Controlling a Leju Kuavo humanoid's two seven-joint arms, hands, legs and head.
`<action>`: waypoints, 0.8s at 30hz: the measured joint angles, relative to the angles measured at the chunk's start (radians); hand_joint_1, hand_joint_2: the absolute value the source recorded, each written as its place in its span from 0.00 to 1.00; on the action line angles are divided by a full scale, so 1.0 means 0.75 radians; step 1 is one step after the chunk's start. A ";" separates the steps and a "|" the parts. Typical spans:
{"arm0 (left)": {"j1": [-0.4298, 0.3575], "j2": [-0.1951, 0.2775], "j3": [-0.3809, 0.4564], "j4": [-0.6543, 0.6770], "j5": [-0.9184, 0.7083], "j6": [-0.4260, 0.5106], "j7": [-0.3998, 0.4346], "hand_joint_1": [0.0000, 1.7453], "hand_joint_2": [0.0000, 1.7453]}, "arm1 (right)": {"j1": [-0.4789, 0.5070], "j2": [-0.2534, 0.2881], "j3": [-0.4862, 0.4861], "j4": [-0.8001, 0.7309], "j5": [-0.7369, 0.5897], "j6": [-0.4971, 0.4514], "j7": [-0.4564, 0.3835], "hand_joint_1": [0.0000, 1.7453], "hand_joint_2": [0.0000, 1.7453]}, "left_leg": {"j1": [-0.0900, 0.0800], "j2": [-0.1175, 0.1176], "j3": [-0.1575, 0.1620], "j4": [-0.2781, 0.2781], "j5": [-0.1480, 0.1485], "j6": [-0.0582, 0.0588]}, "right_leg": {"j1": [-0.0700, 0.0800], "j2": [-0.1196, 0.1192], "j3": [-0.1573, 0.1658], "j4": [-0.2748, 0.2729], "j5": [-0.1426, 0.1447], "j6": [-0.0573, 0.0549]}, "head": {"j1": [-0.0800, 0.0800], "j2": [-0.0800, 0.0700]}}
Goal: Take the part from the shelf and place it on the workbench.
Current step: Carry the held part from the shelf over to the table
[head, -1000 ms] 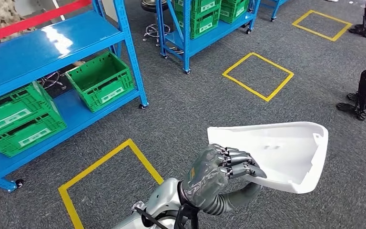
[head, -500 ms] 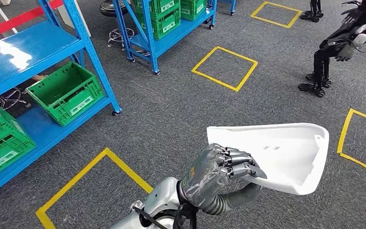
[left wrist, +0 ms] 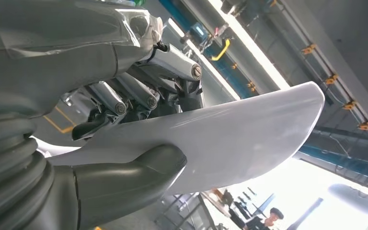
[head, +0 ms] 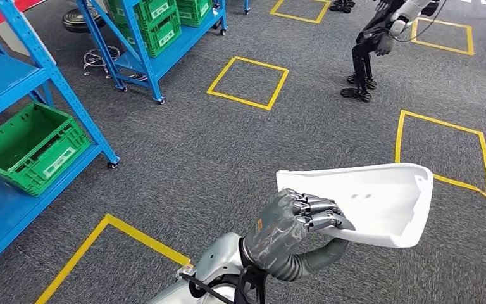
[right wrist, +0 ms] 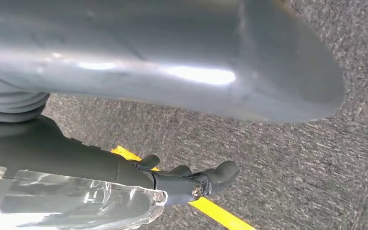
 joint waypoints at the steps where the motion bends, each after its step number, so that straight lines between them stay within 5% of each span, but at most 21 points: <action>1: -0.002 -0.001 -0.001 0.004 0.005 0.009 -0.003 1.00 1.00 | -0.001 -0.001 0.000 0.000 0.006 0.004 0.000 0.00 0.00 | -0.003 0.008 -0.001 0.001 -0.001 -0.006 | 0.004 0.007 -0.003 0.003 0.000 -0.011 | -0.001 0.000; 3: -0.005 -0.002 -0.002 0.013 0.012 0.023 -0.009 1.00 1.00 | -0.001 -0.006 -0.001 0.000 0.003 0.009 -0.001 0.00 0.00 | 0.002 0.016 -0.001 0.004 -0.005 -0.017 | 0.004 0.030 -0.011 0.002 0.005 -0.029 | -0.001 0.000; 5: -0.008 -0.003 -0.003 0.020 0.017 0.032 -0.016 1.00 1.00 | -0.003 -0.010 -0.009 0.000 -0.025 0.005 -0.006 0.00 0.00 | 0.008 -0.032 -0.023 0.056 -0.049 -0.030 | 0.000 0.054 -0.016 -0.001 0.012 -0.045 | -0.003 0.000; 8: -0.008 0.002 -0.006 0.034 0.024 0.037 -0.022 1.00 1.00 | -0.010 -0.014 -0.028 0.000 -0.051 0.000 -0.017 0.00 0.00 | 0.012 -0.116 -0.141 0.311 -0.178 -0.035 | 0.001 0.092 -0.031 -0.001 0.023 -0.061 | -0.004 0.000; 10: -0.007 0.007 -0.008 0.046 0.029 0.037 -0.023 1.00 1.00 | -0.011 -0.018 -0.034 0.000 -0.047 0.000 -0.022 0.00 0.00 | 0.010 -0.126 -0.189 0.403 -0.193 -0.028 | 0.007 0.124 -0.039 0.000 0.030 -0.065 | -0.004 0.000; 12: -0.007 0.007 -0.010 0.052 0.031 0.037 -0.024 1.00 1.00 | -0.011 -0.021 -0.037 0.000 -0.044 -0.001 -0.023 0.00 0.00 | 0.002 -0.145 -0.130 0.284 -0.110 -0.008 | 0.010 0.159 -0.039 0.000 0.035 -0.063 | -0.004 0.000; 14: -0.009 0.002 -0.011 0.053 0.032 0.037 -0.025 1.00 1.00 | -0.014 -0.020 -0.039 0.000 -0.045 -0.001 -0.023 0.00 0.00 | -0.009 -0.214 -0.034 0.090 -0.028 0.024 | 0.004 0.190 -0.040 -0.001 0.042 -0.057 | -0.001 0.000; 16: -0.010 -0.003 -0.011 0.054 0.032 0.037 -0.026 1.00 1.00 | -0.017 -0.016 -0.039 0.000 -0.046 -0.001 -0.023 0.00 0.00 | -0.019 -0.260 0.005 0.003 -0.010 0.045 | -0.007 0.219 -0.051 -0.004 0.053 -0.041 | -0.003 0.000; 18: -0.012 -0.007 -0.012 0.054 0.032 0.037 -0.026 1.00 1.00 | -0.014 -0.013 -0.039 0.000 -0.047 -0.001 -0.022 0.00 0.00 | -0.021 -0.237 0.014 -0.022 0.002 0.053 | -0.014 0.245 -0.059 -0.015 0.068 -0.022 | -0.008 0.000; 20: -0.017 -0.012 -0.012 0.057 0.032 0.037 -0.026 1.00 1.00 | -0.010 -0.014 -0.039 0.000 -0.045 -0.001 -0.021 0.00 0.00 | -0.015 -0.198 0.035 -0.062 0.029 0.054 | -0.010 0.201 -0.076 0.007 0.055 -0.013 | -0.005 0.000; 22: -0.020 -0.014 -0.011 0.061 0.032 0.037 -0.026 1.00 1.00 | -0.010 -0.017 -0.040 0.000 -0.038 0.001 -0.016 0.00 0.00 | -0.011 -0.152 0.045 -0.083 0.045 0.049 | -0.003 0.123 -0.139 0.134 -0.017 -0.004 | -0.002 0.000; 24: -0.019 -0.013 -0.011 0.068 0.032 0.038 -0.026 1.00 1.00 | -0.009 -0.020 -0.040 0.000 -0.032 0.003 -0.011 0.00 0.00 | -0.008 -0.103 0.041 -0.083 0.045 0.047 | -0.009 0.093 -0.219 0.304 -0.090 0.015 | -0.001 0.000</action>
